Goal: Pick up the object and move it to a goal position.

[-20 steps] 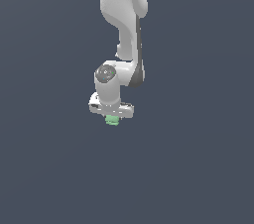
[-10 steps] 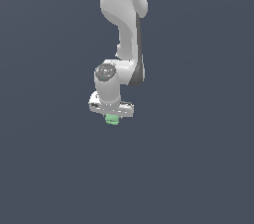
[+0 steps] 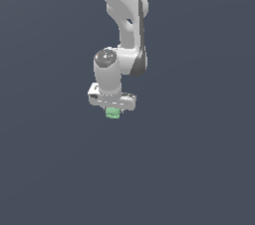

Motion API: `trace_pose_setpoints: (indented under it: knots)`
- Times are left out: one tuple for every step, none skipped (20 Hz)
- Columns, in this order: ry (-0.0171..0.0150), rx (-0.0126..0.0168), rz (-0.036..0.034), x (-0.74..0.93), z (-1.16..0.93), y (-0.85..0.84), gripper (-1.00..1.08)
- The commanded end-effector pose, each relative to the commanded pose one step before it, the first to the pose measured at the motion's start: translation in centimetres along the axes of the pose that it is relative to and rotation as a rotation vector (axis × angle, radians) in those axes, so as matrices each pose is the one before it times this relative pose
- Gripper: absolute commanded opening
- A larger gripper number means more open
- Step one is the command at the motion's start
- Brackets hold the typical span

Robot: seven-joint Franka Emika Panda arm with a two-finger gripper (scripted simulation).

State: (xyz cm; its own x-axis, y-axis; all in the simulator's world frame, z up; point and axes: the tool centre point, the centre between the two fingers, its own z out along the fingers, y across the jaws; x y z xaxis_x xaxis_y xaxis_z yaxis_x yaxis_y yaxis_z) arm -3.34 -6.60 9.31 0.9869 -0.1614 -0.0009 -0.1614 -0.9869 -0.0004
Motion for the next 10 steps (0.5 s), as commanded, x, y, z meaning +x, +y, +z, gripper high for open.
trace_pose_setpoints:
  knots:
    - [0.00112,0.00026,-0.00005,-0.425,-1.99,-0.1,-1.0]
    - [0.0,0.0,0.0,-0.202,-0.898,-0.044,-1.0]
    - [0.0,0.0,0.0,-0.212,-0.949,-0.046,-1.0]
    - [0.0,0.0,0.0,-0.221,-0.996,-0.048,-1.0]
    - [0.0,0.0,0.0,-0.229,-1.039,-0.049,-1.0]
    - [0.0,0.0,0.0,-0.233,-1.063,-0.05,-1.0]
    - [0.0,0.0,0.0,-0.236,-1.082,-0.05,-1.0]
    - [0.0,0.0,0.0,-0.239,-1.104,-0.05,-1.0]
    - [0.0,0.0,0.0,-0.242,-1.128,-0.051,-1.0]
    - [-0.0001,-0.00055,0.00041,-0.243,-1.148,-0.039,-1.0]
